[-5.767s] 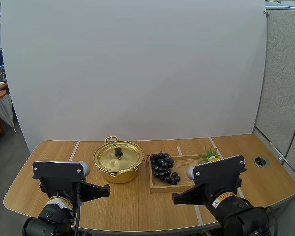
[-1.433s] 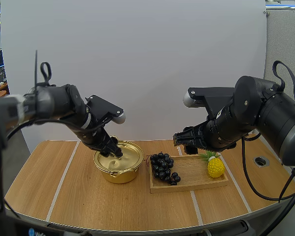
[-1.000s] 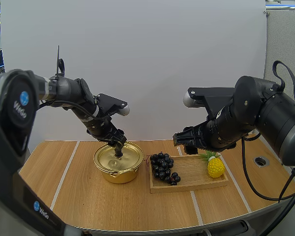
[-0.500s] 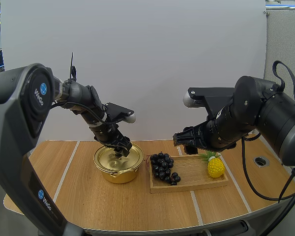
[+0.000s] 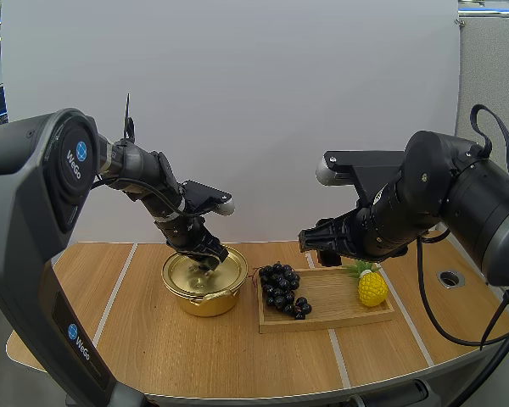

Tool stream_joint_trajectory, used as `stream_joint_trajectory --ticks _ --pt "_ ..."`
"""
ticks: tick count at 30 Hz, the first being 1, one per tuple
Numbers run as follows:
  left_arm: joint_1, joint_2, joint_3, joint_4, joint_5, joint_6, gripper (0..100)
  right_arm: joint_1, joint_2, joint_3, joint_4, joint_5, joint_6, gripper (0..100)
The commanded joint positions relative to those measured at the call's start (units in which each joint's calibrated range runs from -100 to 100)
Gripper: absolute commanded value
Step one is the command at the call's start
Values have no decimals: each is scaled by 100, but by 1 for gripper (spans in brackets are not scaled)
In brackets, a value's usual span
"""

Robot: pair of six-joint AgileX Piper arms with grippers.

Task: Open the pot, put the grape inside, and close it

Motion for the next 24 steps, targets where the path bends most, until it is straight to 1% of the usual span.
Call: stream_joint_trajectory --ticks 1,8,15,19,24 --pt "-13 -3 -51 30 -101 -42 0 -16 -2 -51 -30 -102 -14 100" --pt "-13 -291 -222 30 86 -106 0 -16 -2 -51 -30 -102 -14 100" --pt "-13 -1431 -641 167 297 -197 0 -16 -2 -51 -30 -102 -14 100" --pt "-13 -2215 -1104 329 356 -221 0 -16 -2 -51 -30 -102 -14 100" --pt "-13 -2924 -1961 483 356 -464 0 -16 -2 -51 -30 -238 -14 100"
